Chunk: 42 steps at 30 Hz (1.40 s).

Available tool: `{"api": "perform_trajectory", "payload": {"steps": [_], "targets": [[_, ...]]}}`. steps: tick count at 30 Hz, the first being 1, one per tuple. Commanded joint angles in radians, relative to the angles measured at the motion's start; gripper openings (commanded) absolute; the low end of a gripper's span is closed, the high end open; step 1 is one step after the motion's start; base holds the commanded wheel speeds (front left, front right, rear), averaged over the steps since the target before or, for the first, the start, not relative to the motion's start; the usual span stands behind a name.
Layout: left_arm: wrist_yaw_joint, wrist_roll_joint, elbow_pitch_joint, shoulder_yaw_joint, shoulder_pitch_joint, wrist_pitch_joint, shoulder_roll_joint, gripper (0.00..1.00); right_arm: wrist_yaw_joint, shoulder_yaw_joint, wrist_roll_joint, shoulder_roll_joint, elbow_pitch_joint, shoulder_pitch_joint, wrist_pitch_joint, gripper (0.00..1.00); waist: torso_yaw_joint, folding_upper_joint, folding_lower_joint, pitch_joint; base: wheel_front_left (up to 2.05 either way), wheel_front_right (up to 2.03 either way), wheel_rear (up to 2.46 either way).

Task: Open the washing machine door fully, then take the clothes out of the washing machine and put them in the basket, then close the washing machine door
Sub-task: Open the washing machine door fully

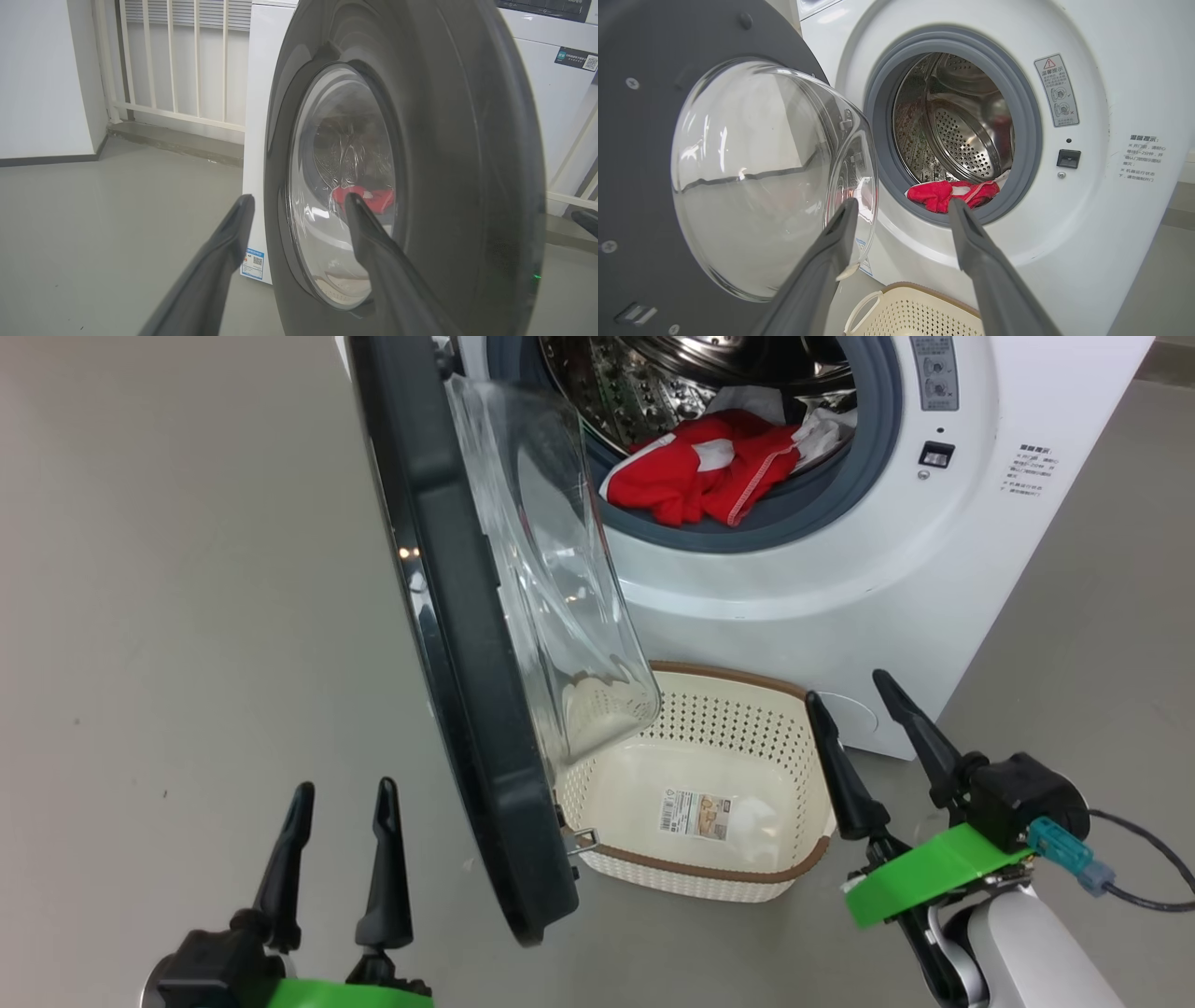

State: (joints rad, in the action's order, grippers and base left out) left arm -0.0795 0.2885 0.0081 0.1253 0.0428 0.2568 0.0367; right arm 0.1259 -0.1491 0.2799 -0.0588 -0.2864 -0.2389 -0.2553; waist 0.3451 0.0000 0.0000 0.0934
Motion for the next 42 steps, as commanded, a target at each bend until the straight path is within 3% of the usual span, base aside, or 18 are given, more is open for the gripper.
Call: {"api": "perform_trajectory", "payload": {"steps": [1,19,20,21,22,30,42], "targets": [[-0.007,-0.008,-0.031,-0.035,0.004,0.005,0.014,1.0,0.005,-0.018,-0.015,0.008,0.038,0.012,-0.006,1.0,-0.002,0.0,0.0,-0.003,0.0,0.0,0.0],[-0.018,-0.013,-0.046,-0.038,-0.013,0.005,0.014,1.0,0.005,-0.016,-0.032,0.008,0.077,0.077,-0.006,1.0,-0.011,0.0,0.0,0.0,0.0,0.0,0.0],[-0.018,-0.013,-0.046,-0.038,-0.013,0.005,0.014,0.8,0.005,-0.016,-0.031,0.008,0.078,0.078,-0.006,1.0,-0.011,0.0,0.0,0.0,0.0,0.0,0.0],[-0.016,-0.014,-0.045,-0.036,-0.014,0.005,0.014,0.18,0.005,-0.016,-0.03,0.008,0.078,0.078,-0.006,1.0,-0.011,0.0,0.0,0.001,0.0,0.0,0.0],[-0.014,-0.016,-0.044,-0.035,-0.014,0.005,0.014,0.0,0.005,-0.016,-0.029,0.008,0.079,0.078,-0.006,1.0,-0.01,0.0,0.0,0.0,0.0,0.0,0.0],[-0.02,-0.029,-0.094,-0.052,-0.001,0.005,0.014,0.0,0.005,-0.017,-0.018,0.008,0.073,0.082,-0.006,1.0,-0.012,0.0,0.0,-0.009,0.0,0.0,0.0],[-0.004,-0.068,-0.294,-0.052,0.043,0.003,0.029,0.0,0.005,-0.029,-0.017,0.009,0.063,0.068,-0.006,1.0,-0.034,0.0,0.0,0.002,0.0,0.0,0.0]]}}
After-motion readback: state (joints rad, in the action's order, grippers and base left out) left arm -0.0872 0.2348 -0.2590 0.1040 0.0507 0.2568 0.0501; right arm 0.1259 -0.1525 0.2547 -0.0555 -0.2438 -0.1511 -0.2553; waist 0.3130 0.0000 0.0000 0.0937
